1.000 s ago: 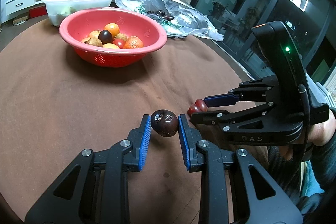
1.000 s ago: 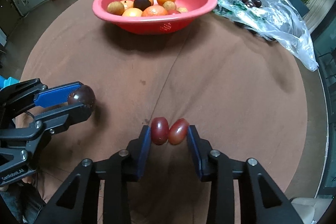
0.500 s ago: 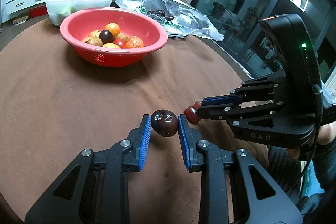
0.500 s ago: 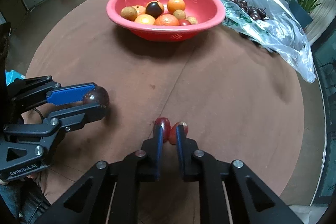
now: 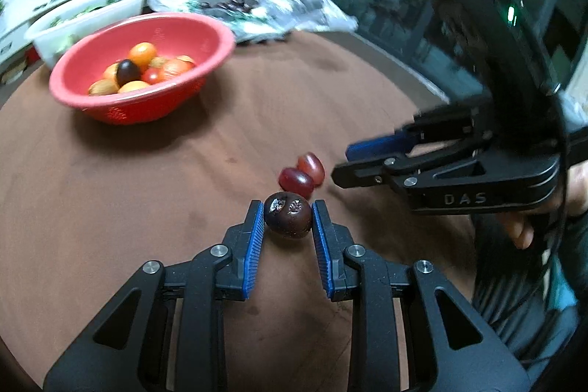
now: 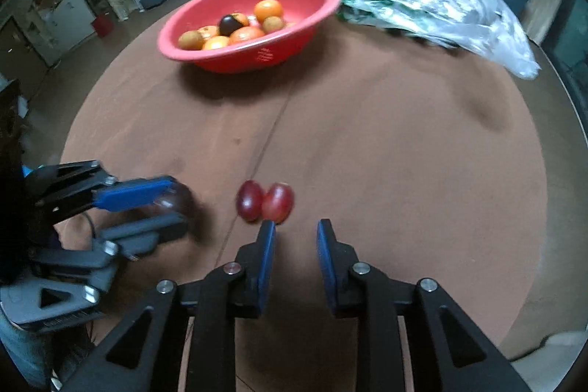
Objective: Organize fruits
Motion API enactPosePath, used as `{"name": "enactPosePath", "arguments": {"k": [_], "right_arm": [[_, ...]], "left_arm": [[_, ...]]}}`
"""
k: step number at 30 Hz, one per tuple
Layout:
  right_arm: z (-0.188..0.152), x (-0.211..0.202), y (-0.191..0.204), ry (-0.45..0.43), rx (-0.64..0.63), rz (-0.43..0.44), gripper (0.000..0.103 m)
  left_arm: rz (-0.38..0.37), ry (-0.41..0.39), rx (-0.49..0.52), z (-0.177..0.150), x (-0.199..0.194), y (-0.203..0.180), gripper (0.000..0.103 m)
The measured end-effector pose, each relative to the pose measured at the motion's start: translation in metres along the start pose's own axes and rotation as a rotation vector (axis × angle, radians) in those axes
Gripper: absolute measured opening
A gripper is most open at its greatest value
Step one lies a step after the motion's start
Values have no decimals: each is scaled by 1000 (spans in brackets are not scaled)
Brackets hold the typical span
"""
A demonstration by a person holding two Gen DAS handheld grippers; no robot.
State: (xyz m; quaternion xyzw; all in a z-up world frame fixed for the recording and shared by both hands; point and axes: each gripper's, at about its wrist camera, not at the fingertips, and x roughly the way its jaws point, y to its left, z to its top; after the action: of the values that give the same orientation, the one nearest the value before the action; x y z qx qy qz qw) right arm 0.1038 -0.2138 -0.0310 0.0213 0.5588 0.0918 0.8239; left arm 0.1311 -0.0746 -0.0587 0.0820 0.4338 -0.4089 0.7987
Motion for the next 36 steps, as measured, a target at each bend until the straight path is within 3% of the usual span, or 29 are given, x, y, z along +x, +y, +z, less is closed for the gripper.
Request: {"name": "enactPosePath", "arguments": {"k": [3, 9, 19, 25, 31, 36], "right_arm": [[2, 3, 1, -9, -40, 2, 42], [6, 13, 10, -10, -179, -8, 43], [3, 13, -5, -33, -143, 53, 43], [6, 11, -22, -31, -51, 129, 42], [12, 16, -28, -20, -8, 161, 40], [14, 17, -21, -7, -37, 160, 31]], "left_arm": [[17, 45, 32, 1, 12, -1, 25], [30, 98, 117, 11, 31, -10, 25], [63, 107, 123, 21, 41, -10, 25], [79, 133, 163, 25, 46, -14, 26], [72, 146, 192, 26, 55, -21, 47], [64, 125, 171, 28, 58, -18, 47]]}}
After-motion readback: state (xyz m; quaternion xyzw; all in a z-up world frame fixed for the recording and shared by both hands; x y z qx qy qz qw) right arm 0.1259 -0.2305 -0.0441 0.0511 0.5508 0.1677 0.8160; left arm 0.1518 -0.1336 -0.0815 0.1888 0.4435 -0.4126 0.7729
